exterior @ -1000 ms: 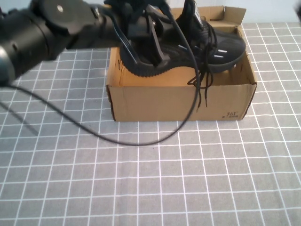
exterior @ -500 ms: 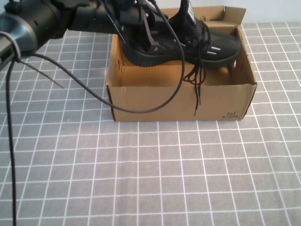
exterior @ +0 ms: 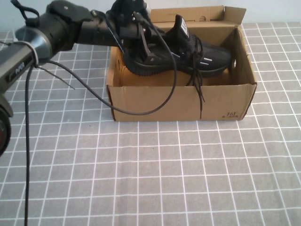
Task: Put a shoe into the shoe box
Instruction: Place the shoe in the shoe box
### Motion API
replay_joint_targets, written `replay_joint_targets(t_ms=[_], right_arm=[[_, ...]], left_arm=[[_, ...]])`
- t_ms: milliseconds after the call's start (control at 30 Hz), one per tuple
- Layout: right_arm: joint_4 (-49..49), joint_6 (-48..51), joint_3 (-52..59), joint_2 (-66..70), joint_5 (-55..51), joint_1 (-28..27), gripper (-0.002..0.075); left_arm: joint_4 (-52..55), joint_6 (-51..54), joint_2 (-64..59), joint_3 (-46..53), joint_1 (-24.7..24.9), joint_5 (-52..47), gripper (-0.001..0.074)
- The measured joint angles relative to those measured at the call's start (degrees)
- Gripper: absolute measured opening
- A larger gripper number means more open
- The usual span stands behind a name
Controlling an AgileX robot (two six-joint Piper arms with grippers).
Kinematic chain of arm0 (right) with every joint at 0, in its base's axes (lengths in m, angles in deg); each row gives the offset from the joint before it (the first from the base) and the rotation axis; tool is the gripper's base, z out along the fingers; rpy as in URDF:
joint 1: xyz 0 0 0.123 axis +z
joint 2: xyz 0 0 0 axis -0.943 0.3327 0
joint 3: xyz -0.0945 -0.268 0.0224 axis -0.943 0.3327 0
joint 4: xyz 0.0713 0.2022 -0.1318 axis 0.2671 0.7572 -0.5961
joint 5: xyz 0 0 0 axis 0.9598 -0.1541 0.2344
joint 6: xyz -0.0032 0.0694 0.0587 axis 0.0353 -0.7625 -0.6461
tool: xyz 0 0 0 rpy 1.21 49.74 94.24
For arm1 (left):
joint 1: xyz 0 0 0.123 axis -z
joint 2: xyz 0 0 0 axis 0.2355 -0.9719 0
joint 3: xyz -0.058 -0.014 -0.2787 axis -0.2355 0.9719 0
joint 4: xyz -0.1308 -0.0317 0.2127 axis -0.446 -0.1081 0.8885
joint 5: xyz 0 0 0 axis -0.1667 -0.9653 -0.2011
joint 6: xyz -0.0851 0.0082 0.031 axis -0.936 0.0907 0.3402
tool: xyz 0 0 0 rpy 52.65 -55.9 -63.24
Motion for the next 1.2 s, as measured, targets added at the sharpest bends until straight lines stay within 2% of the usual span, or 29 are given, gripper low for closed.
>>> replay_joint_targets(t_ms=[300, 633, 933, 1033, 1200], right_arm=[[0.58, -0.35, 0.1, 0.0, 0.0, 0.0, -0.0016], [2.42, -1.63, 6.18, 0.0, 0.09, 0.0, -0.0016], [2.56, -1.82, 6.83, 0.0, 0.09, 0.0, -0.0016], [2.64, -1.82, 6.83, 0.0, 0.09, 0.0, -0.0016], [2.64, -1.82, 6.83, 0.0, 0.09, 0.0, -0.0016]], left_arm=[[-9.03, 7.68, -3.76, 0.0, -0.63, 2.52, 0.0055], [-10.67, 11.11, -5.56, -0.04, -0.63, 4.25, 0.0055], [-10.6, 11.54, -6.26, -0.14, -0.63, 5.41, 0.0059], [-10.98, 9.85, -6.26, -0.14, -0.63, 6.89, 0.0128], [-12.28, 6.17, -6.26, -0.34, -0.63, 9.7, 0.0382]])
